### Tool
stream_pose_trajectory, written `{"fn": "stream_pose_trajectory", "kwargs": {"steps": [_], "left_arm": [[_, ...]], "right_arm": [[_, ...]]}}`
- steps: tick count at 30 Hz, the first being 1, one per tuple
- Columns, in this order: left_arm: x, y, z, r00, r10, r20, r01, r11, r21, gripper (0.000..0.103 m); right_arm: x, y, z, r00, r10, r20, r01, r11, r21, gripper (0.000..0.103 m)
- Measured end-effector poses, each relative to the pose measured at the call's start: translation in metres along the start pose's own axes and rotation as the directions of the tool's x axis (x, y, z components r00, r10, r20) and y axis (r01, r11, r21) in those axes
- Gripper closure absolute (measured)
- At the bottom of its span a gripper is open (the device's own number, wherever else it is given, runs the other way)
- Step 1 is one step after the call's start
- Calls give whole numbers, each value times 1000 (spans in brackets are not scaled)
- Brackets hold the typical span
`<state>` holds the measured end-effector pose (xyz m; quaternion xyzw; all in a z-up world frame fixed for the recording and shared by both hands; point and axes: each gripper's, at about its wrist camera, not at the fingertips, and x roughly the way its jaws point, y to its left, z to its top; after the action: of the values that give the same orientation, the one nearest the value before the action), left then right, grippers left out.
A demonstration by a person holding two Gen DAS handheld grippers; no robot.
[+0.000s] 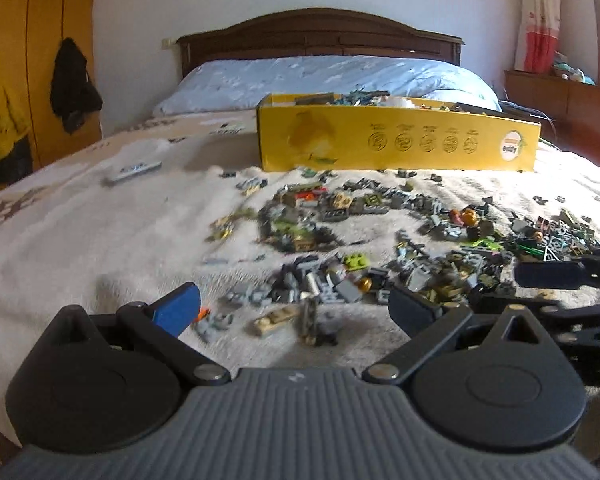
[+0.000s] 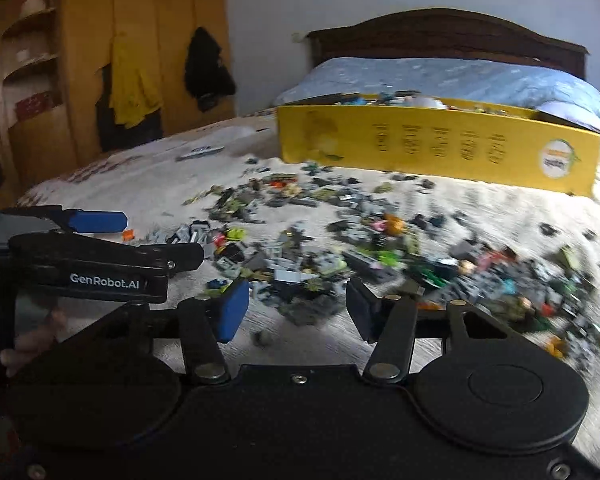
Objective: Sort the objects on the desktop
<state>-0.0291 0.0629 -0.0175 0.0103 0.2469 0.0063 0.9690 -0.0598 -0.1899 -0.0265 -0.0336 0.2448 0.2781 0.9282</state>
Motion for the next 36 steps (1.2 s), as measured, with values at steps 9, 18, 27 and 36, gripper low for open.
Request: {"fn": "stream_pose_trajectory", "kwargs": {"steps": [9, 18, 27, 36], "left_arm": [[1, 3, -4, 1000, -16, 2, 16, 1000, 13, 0], [-4, -17, -2, 994, -107, 26, 105, 993, 61, 0], [20, -63, 8, 974, -226, -2, 226, 970, 91, 5], [26, -114, 6, 861, -507, -52, 509, 859, 53, 36]], "right_arm": [[32, 6, 0, 989, -146, -28, 144, 989, -39, 58], [-2, -49, -11, 929, -369, -22, 369, 924, 97, 54], [-32, -75, -17, 919, -392, 24, 386, 913, 132, 34], [-65, -80, -27, 900, -429, 77, 417, 899, 133, 21]]}}
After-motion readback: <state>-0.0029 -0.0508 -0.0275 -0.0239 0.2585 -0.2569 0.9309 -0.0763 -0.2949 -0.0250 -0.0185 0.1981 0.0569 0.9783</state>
